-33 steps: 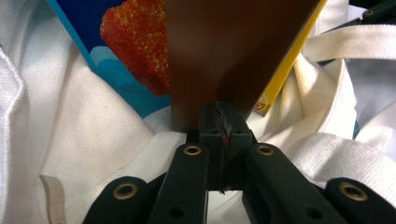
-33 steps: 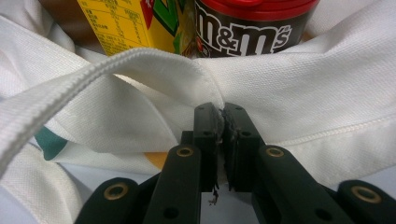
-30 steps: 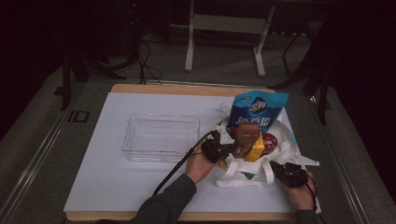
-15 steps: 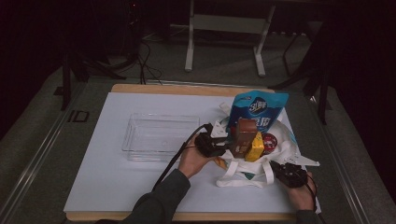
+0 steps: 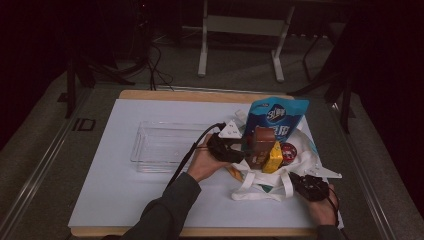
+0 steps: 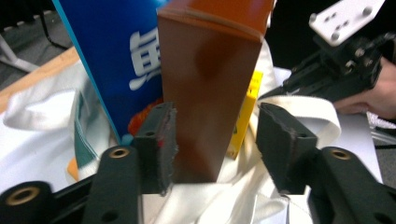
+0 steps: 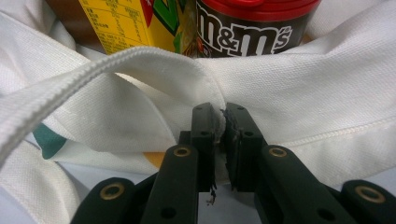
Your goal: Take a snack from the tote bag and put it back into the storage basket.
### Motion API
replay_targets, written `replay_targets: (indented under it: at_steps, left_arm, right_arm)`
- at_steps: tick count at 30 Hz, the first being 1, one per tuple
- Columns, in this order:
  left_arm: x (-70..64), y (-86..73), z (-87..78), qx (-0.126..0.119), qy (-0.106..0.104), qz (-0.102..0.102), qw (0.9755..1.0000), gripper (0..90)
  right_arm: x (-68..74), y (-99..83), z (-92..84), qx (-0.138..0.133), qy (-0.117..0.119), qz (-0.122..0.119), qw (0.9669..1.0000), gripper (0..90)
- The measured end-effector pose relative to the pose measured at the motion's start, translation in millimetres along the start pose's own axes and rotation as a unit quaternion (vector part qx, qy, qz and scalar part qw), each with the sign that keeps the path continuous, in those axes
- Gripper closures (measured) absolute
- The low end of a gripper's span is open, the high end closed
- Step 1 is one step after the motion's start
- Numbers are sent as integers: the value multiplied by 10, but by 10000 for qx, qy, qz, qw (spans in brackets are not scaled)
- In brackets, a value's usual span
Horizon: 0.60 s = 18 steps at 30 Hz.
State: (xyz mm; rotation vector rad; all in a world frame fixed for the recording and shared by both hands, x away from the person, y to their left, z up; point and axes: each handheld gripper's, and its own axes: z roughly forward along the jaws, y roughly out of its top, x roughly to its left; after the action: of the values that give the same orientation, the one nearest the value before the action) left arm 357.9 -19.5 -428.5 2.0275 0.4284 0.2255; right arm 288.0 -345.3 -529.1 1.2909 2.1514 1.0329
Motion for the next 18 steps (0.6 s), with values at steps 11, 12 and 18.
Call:
replay_targets:
  at_steps: [11, 12, 18]
  left_arm:
    - [126, 173, -18, -442, -174, 18, 9989, 265]
    - [133, 188, -7, -454, -251, 76, 9986, 254]
    - [142, 255, 70, -573, -363, 307, 9972, 248]
  right_arm:
    - [-2, -2, 1, -6, 4, 15, 10000, 819]
    - [-3, -3, 1, -6, 8, 17, 10000, 818]
    - [-10, -4, 1, -12, 29, 10, 10000, 818]
